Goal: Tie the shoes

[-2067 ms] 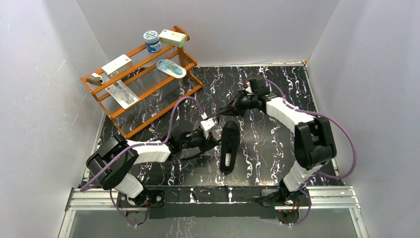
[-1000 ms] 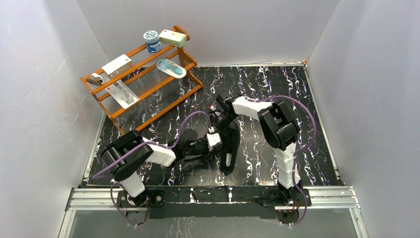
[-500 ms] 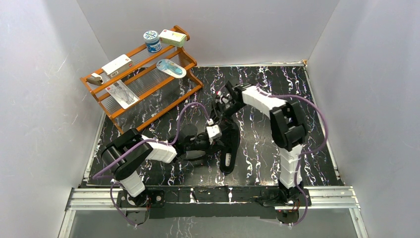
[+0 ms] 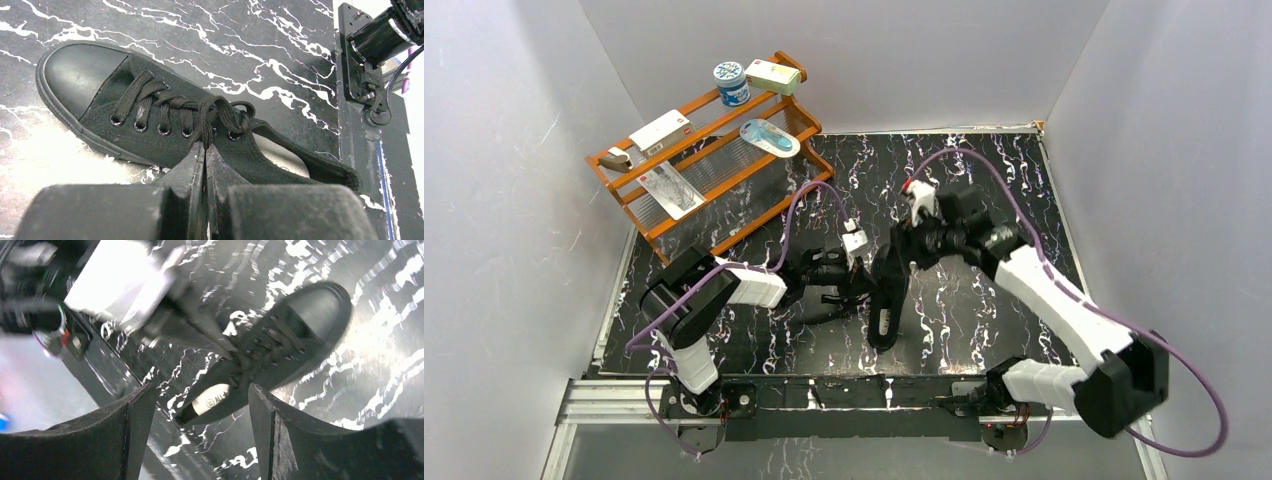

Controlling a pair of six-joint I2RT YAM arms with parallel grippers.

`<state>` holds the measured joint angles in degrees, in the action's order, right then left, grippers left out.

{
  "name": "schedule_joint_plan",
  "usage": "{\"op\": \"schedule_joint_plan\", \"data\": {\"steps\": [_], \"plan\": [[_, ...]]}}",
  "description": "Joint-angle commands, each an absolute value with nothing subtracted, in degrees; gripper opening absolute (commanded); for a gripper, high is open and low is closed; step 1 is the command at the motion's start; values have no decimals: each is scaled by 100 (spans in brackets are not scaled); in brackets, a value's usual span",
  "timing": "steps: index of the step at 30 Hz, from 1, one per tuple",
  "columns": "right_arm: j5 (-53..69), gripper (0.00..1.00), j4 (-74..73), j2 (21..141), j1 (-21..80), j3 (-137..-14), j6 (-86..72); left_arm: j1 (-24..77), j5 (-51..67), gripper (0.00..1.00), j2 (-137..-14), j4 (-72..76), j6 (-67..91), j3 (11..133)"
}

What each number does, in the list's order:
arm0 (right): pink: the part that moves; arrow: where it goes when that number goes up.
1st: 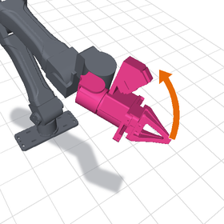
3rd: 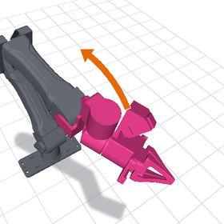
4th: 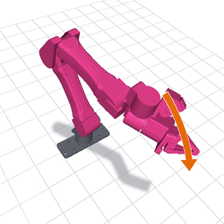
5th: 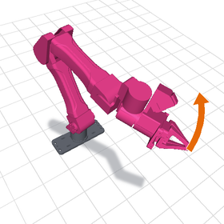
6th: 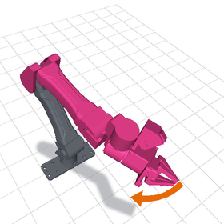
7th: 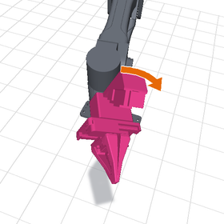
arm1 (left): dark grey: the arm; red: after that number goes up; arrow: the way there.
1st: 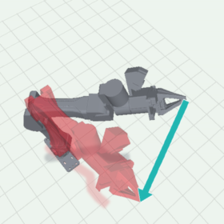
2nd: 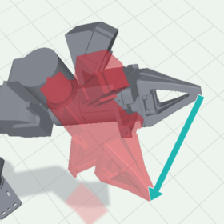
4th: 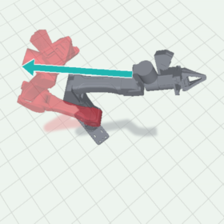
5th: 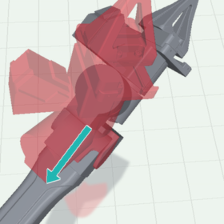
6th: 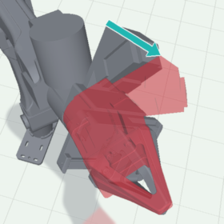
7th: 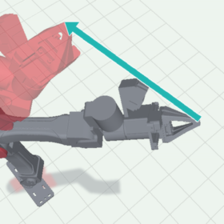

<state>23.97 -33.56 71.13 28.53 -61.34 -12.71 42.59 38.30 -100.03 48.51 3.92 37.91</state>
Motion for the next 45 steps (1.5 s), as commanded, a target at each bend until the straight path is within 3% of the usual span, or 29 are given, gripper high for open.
{"op": "schedule_joint_plan", "data": {"steps": [1,6,13,17,24,33,40,45], "plan": [[2083,75,-1602,6094,3908,-5403,677,4076,4424,0,-10090,4361,267,4181],[2493,67,-903,5521,5177,-4641,2566,3918,4629,0,-10271,3962,174,4489],[1399,62,560,6542,6310,-4053,3385,3822,5314,0,-10664,3026,-215,5153],[905,59,1250,7296,6372,-4028,3999,3799,5717,0,-10945,2392,-376,5599],[297,51,658,8422,6390,-4755,5169,3744,5800,0,-11010,1900,-676,5750],[36,52,73,9367,6425,-5553,5593,3735,5747,0,-10986,1681,-1013,5725],[-940,56,9,10121,6484,-6101,5606,3693,5801,0,-11220,1507,-1172,5926],[-1132,49,9,10145,6514,-6159,5530,3674,5909,0,-11407,1445,-1143,6080]]}}
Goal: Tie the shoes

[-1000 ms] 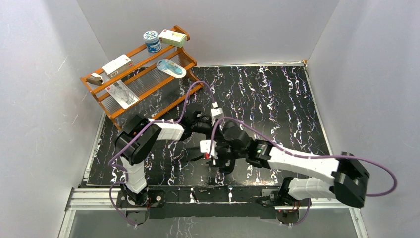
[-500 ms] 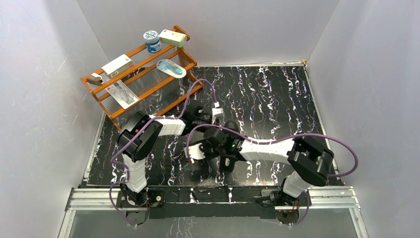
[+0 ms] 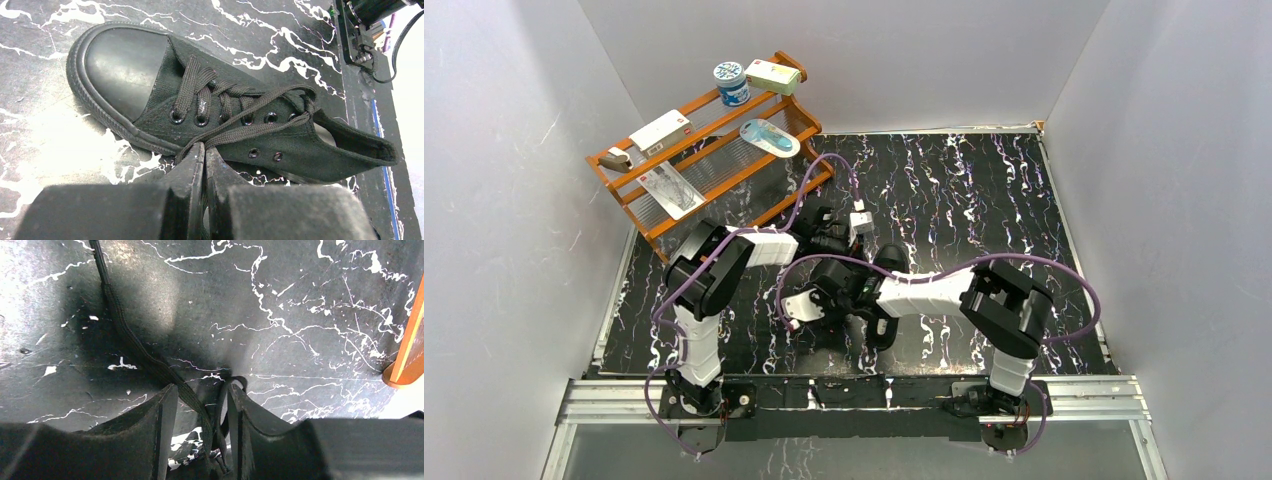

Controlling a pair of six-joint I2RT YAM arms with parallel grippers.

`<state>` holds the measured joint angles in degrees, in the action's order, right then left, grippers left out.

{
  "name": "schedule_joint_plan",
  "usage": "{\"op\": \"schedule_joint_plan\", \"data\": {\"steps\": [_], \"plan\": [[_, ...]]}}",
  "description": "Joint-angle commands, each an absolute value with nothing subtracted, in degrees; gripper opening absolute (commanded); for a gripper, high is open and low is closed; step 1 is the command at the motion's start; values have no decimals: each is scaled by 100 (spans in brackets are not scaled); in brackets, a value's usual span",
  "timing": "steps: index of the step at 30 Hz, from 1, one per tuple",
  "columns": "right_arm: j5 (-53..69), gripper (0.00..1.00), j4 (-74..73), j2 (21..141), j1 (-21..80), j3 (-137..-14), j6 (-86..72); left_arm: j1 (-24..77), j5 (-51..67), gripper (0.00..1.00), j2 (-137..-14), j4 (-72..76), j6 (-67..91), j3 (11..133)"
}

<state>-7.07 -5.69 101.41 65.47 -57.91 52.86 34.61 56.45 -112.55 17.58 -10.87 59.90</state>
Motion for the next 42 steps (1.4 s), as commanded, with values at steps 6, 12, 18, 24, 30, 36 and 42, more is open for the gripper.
{"op": "schedule_joint_plan", "data": {"steps": [6,12,18,24,30,36,42], "plan": [[-147,46,-62,9247,6563,-5794,5122,3585,6126,0,-11382,1894,-803,5885],[729,52,57,7608,6557,-4920,4069,3567,6079,0,-11277,1955,-589,5736],[-378,61,-527,6352,6508,-4673,2073,3564,5697,1,-10849,2587,-77,5382],[-392,62,-1293,5776,5379,-4695,-406,3561,5610,0,-10553,2717,255,5239],[2027,54,-1343,6092,3441,-4567,-31,3566,5546,0,-10036,2787,411,5115],[3945,59,-826,6986,2396,-4707,736,3568,5509,0,-9981,2744,430,5201],[4861,61,-751,7823,2210,-5060,841,3568,5494,0,-10051,2560,374,5290]]}}
